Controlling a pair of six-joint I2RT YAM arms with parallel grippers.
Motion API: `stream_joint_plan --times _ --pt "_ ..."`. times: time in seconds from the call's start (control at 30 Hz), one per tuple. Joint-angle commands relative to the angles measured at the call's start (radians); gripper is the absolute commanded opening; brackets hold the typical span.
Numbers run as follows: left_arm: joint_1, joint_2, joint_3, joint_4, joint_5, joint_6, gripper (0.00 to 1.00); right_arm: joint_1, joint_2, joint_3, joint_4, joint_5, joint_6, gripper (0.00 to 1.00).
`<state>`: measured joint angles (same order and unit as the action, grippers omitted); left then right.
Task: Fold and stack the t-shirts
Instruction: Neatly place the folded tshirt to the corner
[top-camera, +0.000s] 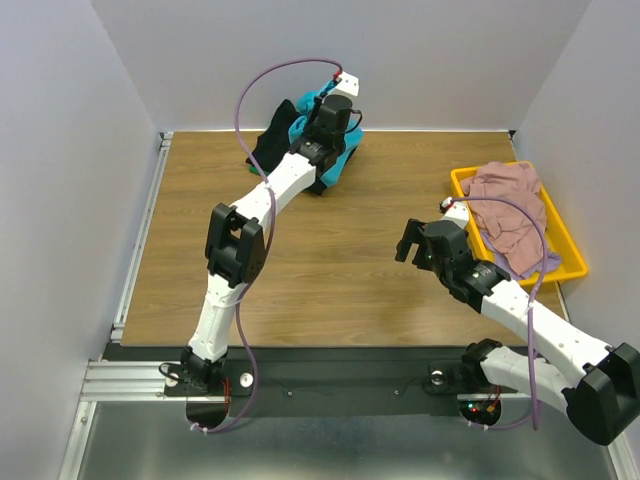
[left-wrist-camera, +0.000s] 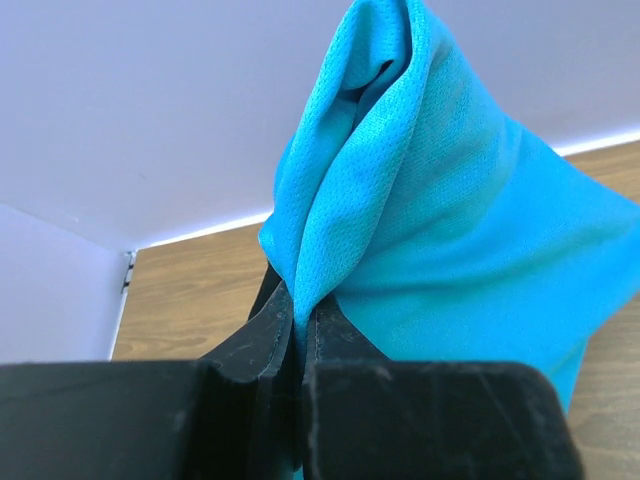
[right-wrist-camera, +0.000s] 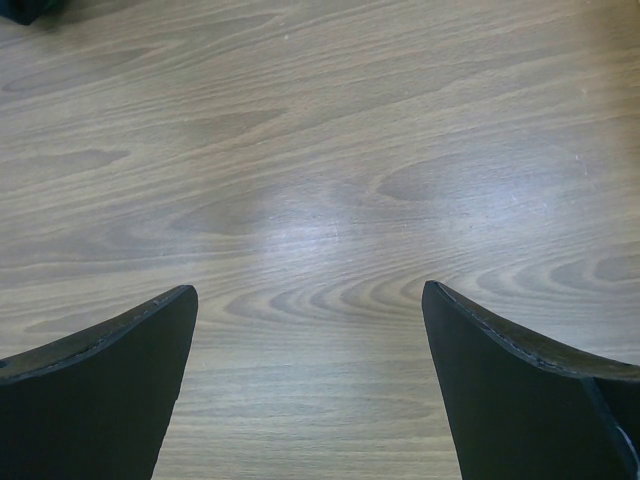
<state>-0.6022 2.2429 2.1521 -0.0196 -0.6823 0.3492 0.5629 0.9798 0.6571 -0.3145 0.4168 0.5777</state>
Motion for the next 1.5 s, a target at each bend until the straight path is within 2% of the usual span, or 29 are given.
stream_joint_plan --times 0.0,0.33,0.6,0.63,0.73,0.77,0.93,1.07,1.27,1.37,1.47 --pt "0.044 -0.005 0.071 0.049 0.047 -0.062 0.0 -0.006 -0.021 0.004 0.002 0.051 -0.01 1.0" --pt "0.143 0.109 0.127 0.027 0.174 -0.139 0.0 -0.008 0.017 0.024 -0.003 0.071 -0.016 1.0" --pt "0.208 0.168 0.163 0.047 0.216 -0.148 0.02 -0.006 0.028 0.035 -0.02 0.073 0.001 1.0" --pt "0.214 0.17 0.163 0.044 0.213 -0.151 0.07 -0.006 0.026 0.036 -0.021 0.071 0.002 1.0" --pt "0.231 0.165 0.157 0.037 0.227 -0.157 0.88 -0.006 0.028 0.041 -0.035 0.065 0.008 1.0" --pt "0.232 0.162 0.158 0.033 0.225 -0.159 0.98 -0.006 0.028 0.044 -0.038 0.065 0.008 1.0" --pt "0.232 0.106 0.172 -0.014 0.173 -0.19 0.98 -0.006 0.033 0.062 -0.063 0.062 0.02 1.0" --pt "0.232 -0.006 0.123 -0.078 0.197 -0.259 0.98 -0.006 0.03 0.07 -0.072 0.059 0.037 1.0" --pt "0.232 -0.265 -0.089 -0.163 0.312 -0.466 0.98 -0.008 0.016 0.068 -0.086 0.024 0.051 1.0" --pt "0.231 -0.405 -0.294 -0.157 0.461 -0.578 0.98 -0.006 -0.001 0.068 -0.087 0.002 0.057 1.0" --pt "0.228 -0.529 -0.418 -0.167 0.497 -0.683 0.99 -0.006 -0.023 0.064 -0.089 -0.029 0.057 1.0"
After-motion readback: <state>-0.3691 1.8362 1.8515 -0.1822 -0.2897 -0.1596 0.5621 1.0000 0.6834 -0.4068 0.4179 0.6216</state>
